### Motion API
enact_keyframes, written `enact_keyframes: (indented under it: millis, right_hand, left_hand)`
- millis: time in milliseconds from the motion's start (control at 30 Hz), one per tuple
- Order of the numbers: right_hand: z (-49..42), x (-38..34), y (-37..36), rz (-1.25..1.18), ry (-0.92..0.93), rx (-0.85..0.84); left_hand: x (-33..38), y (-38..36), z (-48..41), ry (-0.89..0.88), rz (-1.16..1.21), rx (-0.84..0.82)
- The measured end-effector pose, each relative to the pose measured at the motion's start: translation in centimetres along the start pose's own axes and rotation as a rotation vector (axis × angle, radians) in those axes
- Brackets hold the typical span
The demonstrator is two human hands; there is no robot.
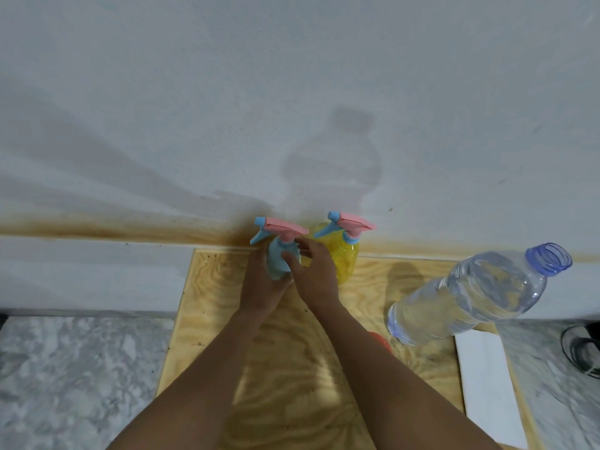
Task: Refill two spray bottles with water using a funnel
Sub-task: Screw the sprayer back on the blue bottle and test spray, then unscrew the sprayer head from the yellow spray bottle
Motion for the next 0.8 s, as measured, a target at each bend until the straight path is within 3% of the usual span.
enact_keyframes:
  millis: [467,667,800]
  right_hand:
    - [0.4,1.0,1.6,0.061,0.011,-0.124]
    - [3.3,2.3,5.6,0.09,0.005,0.106]
    - [3.7,2.4,8.1,0.016,-0.025,0.279]
  left_hand:
    - [-1.0,0.1,-0.6,0.048,-0.088,0.024]
    - [2.4,-0.1,3.6,0.135,-0.287,0.151]
    - [5.6,-2.1,8.0,0.005,-0.271,0.12]
Point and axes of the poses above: each hand's wrist, its own z-axis away from the middle knuckle, its own y-axis out of the back of the hand, x = y × z, the point moved 1 cm from there along -z, towards the middle knuckle, and after that the axes turned 11 degrees about -y, right-handed, at the moved point
